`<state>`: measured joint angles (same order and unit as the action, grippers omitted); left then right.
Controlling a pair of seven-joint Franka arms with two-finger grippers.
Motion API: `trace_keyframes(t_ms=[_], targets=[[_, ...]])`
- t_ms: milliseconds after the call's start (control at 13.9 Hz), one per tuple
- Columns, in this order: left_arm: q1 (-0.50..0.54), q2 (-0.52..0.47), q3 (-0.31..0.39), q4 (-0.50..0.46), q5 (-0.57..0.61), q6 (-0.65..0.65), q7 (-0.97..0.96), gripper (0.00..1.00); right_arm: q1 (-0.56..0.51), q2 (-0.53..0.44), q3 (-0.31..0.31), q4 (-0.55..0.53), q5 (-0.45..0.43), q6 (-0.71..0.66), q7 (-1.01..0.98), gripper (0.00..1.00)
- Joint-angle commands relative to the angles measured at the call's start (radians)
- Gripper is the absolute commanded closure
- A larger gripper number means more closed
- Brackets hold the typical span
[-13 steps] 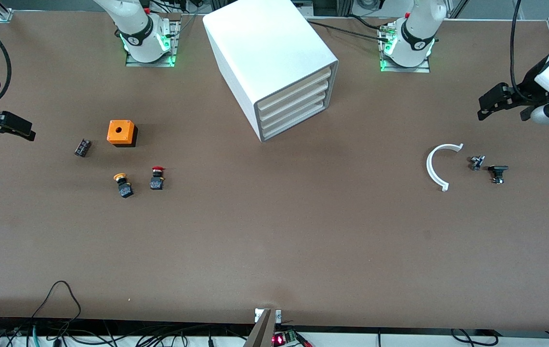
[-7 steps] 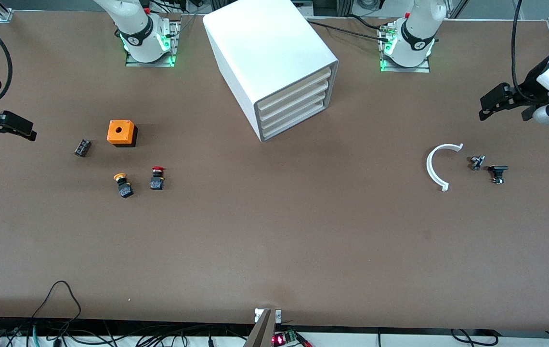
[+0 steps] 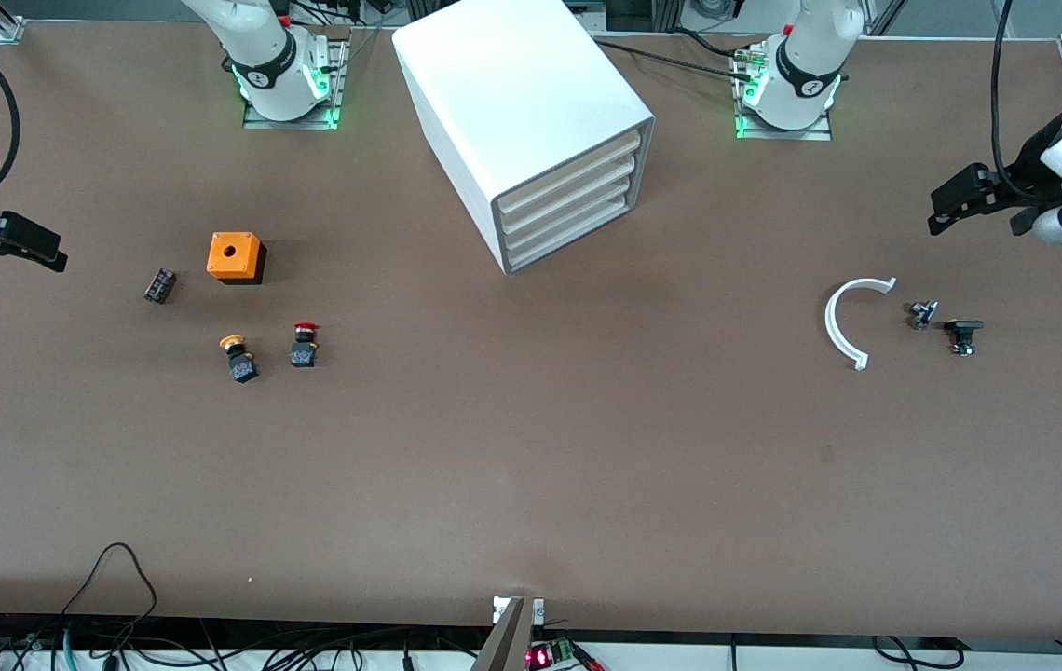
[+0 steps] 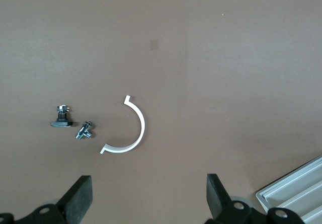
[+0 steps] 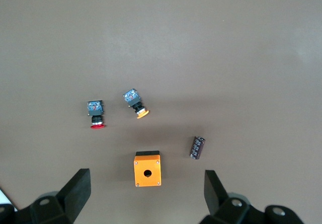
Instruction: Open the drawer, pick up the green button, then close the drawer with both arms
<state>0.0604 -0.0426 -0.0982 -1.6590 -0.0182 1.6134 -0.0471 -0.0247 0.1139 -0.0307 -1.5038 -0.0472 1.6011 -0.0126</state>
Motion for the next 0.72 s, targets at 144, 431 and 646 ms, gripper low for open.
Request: trace_keyframes(t_ms=[144,431,646], targets=[[-0.007,0.032,-0.021,0.068,-0.006,-0.015,0.012,0.0,-0.02,-0.022,0.02,0.008,0.009,-0.017,0.0,0.0],[-0.007,0.199,-0.023,0.097,0.0,-0.039,0.021,0.0,-0.02,-0.04,0.02,-0.019,0.01,-0.02,0.008,0.0],[-0.016,0.234,-0.032,0.094,-0.016,-0.037,0.027,0.0,-0.02,-0.118,0.02,-0.129,0.01,0.04,0.008,0.0]])
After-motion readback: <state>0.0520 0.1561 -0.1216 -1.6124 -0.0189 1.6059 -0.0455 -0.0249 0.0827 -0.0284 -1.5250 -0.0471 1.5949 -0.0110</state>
